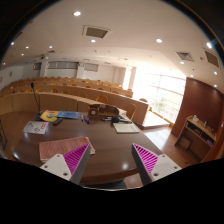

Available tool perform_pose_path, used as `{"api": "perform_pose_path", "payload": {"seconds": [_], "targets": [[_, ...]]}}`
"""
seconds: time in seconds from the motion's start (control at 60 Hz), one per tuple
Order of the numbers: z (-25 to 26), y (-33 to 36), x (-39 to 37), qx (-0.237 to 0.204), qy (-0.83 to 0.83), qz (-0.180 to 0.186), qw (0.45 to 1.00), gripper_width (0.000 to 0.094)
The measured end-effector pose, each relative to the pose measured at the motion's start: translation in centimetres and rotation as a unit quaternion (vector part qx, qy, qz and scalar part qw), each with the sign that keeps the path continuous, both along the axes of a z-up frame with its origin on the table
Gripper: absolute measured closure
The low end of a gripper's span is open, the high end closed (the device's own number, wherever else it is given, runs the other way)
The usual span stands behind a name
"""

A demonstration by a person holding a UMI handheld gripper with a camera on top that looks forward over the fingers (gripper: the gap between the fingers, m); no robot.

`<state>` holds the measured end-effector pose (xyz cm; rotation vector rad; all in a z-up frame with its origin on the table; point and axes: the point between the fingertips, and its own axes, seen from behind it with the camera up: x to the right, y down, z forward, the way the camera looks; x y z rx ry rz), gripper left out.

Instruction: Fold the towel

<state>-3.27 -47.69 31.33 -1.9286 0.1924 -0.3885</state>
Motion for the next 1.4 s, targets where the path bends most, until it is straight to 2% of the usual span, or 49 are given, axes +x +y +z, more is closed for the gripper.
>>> {"api": "perform_pose_path", "payload": {"seconds": [0.2, 0.283, 0.45, 0.6, 0.717, 0.85, 0.967, 1.133, 1.2, 1.267, 1.333, 1.4], "targets": [[-4.6, -0.1, -1.8, -0.025, 0.016, 0.023, 0.999, 0.0086], [-8.9, 0.4, -4.3, -0.041, 0.022, 0.047, 0.998, 0.0076], [-16.3, 2.8, -13.2, -0.078, 0.053, 0.139, 0.986, 0.0083], [-19.8, 8.9, -23.2, -0.083, 0.086, 0.224, 0.967, 0.0083], [-22.3, 14.3, -29.5, -0.092, 0.074, 0.276, 0.954, 0.0080], [-26.0, 20.2, -34.1, -0.107, 0.059, 0.300, 0.946, 0.0083], [-28.9, 24.0, -35.5, -0.126, 0.052, 0.300, 0.944, 0.0103], [-31.6, 25.3, -36.2, -0.159, 0.042, 0.309, 0.937, 0.0288], [-31.3, 25.6, -35.9, -0.152, 0.026, 0.311, 0.938, 0.0452], [-31.8, 26.0, -35.7, -0.157, 0.027, 0.313, 0.936, 0.0578], [-31.8, 26.3, -34.9, -0.158, 0.003, 0.309, 0.938, 0.0813], [-31.7, 26.4, -34.5, -0.156, -0.018, 0.308, 0.938, 0.0855]]}}
